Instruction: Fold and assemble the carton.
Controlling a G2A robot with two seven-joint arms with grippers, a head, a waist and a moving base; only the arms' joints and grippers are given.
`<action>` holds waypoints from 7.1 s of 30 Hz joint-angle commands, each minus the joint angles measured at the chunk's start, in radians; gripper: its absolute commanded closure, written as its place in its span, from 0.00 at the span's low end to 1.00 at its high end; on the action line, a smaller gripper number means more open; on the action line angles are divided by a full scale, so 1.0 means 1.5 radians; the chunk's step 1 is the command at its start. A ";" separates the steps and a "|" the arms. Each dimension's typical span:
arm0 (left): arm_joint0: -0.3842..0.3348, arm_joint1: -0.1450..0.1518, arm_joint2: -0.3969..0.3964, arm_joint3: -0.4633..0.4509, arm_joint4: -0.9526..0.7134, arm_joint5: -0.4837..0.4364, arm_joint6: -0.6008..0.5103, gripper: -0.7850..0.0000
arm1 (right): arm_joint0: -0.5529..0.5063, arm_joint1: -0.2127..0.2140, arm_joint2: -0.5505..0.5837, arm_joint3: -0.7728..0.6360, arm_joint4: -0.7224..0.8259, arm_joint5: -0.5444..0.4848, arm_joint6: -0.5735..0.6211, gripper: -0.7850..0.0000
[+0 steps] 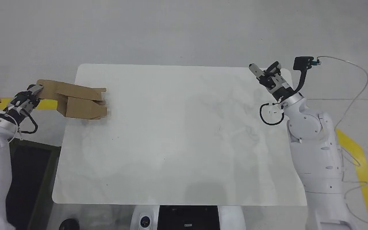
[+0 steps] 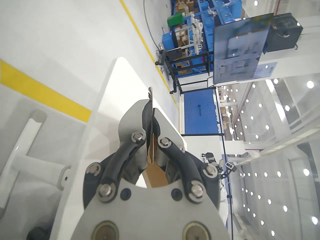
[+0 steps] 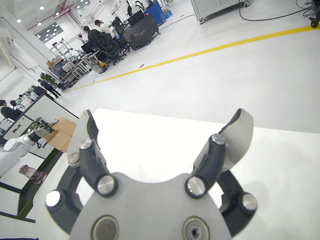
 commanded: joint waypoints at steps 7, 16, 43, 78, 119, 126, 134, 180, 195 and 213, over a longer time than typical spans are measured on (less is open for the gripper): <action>-0.078 -0.011 0.059 -0.048 -0.003 -0.012 0.010 1.00 | 0.000 0.000 0.000 0.000 0.000 0.000 0.000 0.00; -0.206 -0.045 0.202 -0.054 -0.015 -0.037 0.006 1.00 | 0.000 0.000 0.000 0.000 0.000 0.000 0.000 0.00; -0.435 -0.184 0.560 -0.003 -0.125 -0.172 -0.127 1.00 | 0.000 0.000 0.000 0.000 0.000 0.000 0.000 0.00; -0.461 -0.223 0.614 0.001 -0.175 -0.182 -0.167 1.00 | 0.000 0.000 0.000 0.000 0.000 0.000 0.000 0.00; -0.528 -0.288 0.746 0.048 -0.188 -0.190 -0.233 1.00 | 0.191 0.040 -0.284 0.150 0.601 -0.228 0.488 0.50; -0.530 -0.284 0.747 0.047 -0.190 -0.188 -0.235 1.00 | 0.221 0.063 -0.346 0.160 0.630 -0.240 0.475 0.71; -0.527 -0.280 0.746 0.046 -0.205 -0.189 -0.233 1.00 | 0.252 0.086 -0.419 0.165 0.667 -0.262 0.453 1.00; -0.459 -0.312 0.712 0.081 -0.160 -0.234 -0.114 0.00 | 0.284 0.061 -0.434 0.272 0.631 -0.171 0.026 1.00; -0.438 -0.332 0.697 0.109 -0.200 -0.208 -0.119 1.00 | 0.268 0.046 -0.397 0.279 0.609 -0.162 0.013 1.00; -0.453 -0.347 0.672 0.140 -0.185 -0.201 -0.146 1.00 | 0.262 0.040 -0.342 0.295 0.591 -0.187 0.054 0.00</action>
